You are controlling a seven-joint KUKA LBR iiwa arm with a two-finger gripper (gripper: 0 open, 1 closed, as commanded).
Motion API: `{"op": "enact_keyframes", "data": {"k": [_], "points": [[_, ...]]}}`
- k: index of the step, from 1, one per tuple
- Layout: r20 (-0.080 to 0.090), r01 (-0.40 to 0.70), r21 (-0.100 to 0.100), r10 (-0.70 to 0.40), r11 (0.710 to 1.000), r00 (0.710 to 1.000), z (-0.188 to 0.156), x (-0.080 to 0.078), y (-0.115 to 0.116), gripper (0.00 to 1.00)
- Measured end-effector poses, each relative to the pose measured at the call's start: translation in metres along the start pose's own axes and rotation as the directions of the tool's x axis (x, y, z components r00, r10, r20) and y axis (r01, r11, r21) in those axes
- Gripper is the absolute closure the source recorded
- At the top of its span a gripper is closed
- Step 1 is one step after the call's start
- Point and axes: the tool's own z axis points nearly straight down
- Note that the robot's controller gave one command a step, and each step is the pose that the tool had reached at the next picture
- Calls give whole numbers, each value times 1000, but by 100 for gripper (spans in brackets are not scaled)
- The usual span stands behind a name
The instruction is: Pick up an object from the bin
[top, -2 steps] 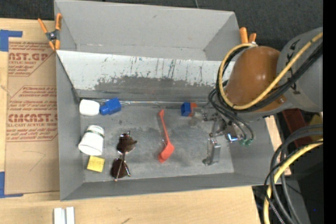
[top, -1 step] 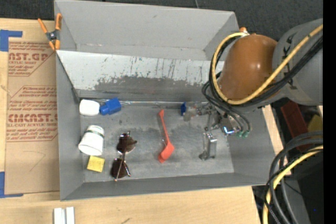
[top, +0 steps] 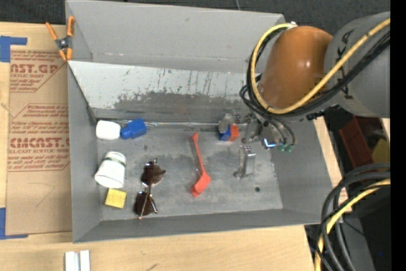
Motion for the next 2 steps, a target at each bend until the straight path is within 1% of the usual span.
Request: {"op": "enact_keyframes", "data": {"k": [1,2], "points": [[-10,-2,1,2,1000,1000,51,0,33,0],[-9,80,-1,-80,997,997,84,10,66,0]]}}
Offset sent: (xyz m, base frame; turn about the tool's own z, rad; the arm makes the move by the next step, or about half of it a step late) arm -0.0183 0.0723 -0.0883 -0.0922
